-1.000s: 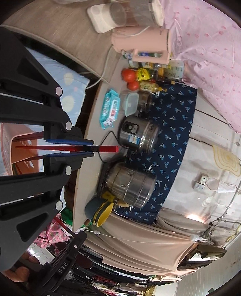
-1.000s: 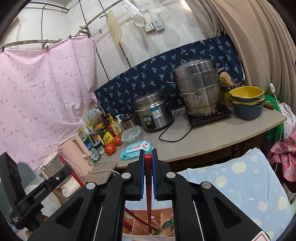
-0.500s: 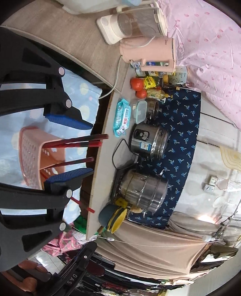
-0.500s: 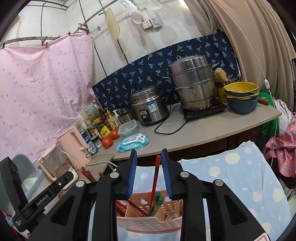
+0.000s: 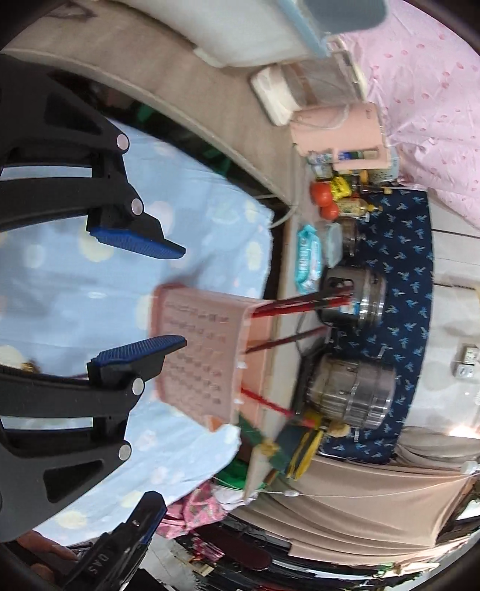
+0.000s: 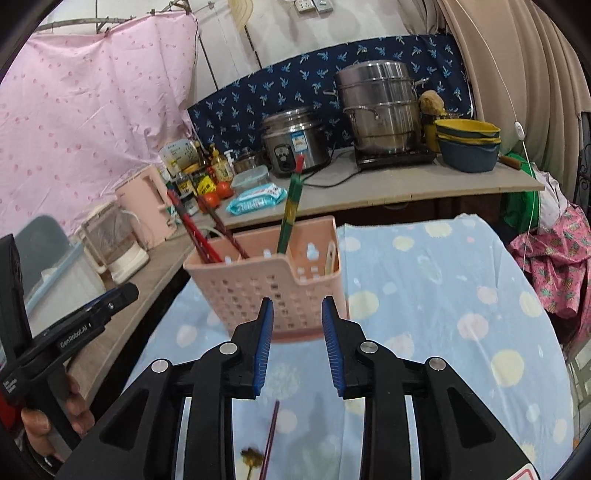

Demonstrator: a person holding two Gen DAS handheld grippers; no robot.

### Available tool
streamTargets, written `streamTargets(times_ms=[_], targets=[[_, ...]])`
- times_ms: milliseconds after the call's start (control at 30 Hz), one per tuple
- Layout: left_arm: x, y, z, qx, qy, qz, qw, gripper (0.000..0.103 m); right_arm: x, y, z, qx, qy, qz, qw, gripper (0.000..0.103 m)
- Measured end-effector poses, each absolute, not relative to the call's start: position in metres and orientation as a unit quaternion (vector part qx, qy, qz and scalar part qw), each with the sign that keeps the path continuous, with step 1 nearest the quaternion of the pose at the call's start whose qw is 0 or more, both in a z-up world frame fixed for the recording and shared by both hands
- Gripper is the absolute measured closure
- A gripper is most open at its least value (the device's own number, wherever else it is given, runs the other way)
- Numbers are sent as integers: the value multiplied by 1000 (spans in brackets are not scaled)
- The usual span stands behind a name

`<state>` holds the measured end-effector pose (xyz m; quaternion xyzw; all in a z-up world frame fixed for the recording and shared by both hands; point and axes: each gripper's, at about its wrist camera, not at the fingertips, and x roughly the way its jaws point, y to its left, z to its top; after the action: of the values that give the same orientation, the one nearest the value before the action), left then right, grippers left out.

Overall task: Organize utensils
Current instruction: 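Move both tools back down to the dark red chopstick and gold spoon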

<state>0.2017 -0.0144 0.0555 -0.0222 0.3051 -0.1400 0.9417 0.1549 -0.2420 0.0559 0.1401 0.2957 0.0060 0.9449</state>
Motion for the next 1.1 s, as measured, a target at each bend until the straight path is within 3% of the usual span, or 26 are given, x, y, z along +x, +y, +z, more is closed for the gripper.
streamTargets(times_ms=[567,1100], targets=[[122,2,-47,-14,414,-110,903,62,48,-163,-59,102,427,49,897,76],[94,-7,-62,-13,433,-120,893,62,25,-139,-74,68,442,66,892,79]])
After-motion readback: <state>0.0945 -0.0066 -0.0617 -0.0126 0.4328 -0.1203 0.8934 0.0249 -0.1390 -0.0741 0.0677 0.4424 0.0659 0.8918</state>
